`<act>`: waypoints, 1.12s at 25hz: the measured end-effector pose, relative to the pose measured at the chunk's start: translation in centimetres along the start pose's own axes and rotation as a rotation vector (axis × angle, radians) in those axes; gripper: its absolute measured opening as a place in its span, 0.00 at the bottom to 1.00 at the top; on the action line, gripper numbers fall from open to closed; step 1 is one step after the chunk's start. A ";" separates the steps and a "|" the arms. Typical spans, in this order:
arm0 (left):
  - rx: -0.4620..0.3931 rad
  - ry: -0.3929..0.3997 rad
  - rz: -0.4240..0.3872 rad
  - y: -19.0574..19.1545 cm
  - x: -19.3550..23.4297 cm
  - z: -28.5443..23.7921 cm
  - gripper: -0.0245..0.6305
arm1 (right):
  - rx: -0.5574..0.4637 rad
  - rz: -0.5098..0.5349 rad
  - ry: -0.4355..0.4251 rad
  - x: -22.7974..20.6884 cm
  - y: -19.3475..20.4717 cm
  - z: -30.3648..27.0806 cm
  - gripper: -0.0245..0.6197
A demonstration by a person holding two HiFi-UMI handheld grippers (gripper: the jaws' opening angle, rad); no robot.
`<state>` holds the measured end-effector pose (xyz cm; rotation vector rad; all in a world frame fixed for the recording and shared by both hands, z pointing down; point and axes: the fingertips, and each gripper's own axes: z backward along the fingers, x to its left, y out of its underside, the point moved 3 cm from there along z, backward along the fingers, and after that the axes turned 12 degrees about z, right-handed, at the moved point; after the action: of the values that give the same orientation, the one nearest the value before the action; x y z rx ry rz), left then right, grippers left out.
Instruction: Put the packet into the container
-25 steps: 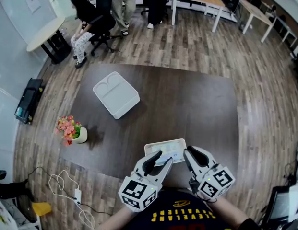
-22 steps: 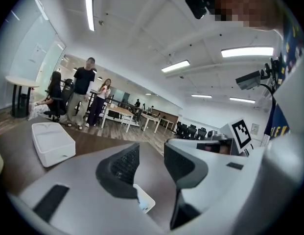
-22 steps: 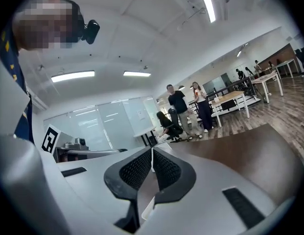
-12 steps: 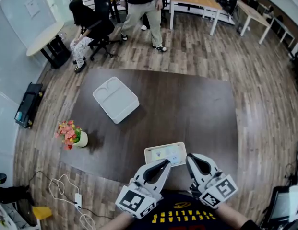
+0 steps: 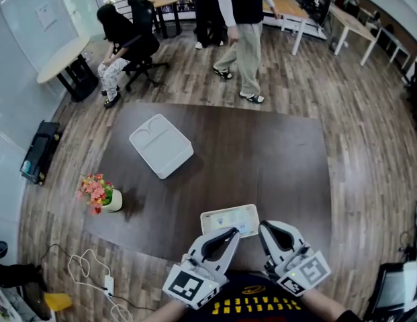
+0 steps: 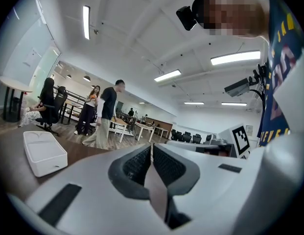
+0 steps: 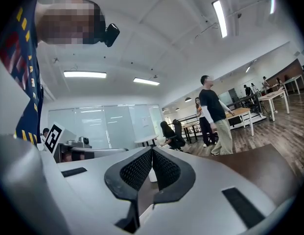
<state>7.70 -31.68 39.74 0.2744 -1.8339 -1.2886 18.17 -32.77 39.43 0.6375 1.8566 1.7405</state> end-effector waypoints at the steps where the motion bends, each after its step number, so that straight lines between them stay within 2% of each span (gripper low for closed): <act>1: 0.000 -0.003 0.001 0.0 0.0 0.0 0.06 | 0.000 -0.001 0.001 0.0 0.0 0.1 0.05; 28: 0.021 -0.004 0.010 0.7 0.4 -0.8 0.06 | -0.009 -0.004 0.006 -0.2 0.0 0.3 0.05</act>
<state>8.25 -32.10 40.63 0.2742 -1.8504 -1.2650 18.53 -32.67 39.43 0.6253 1.8518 1.7483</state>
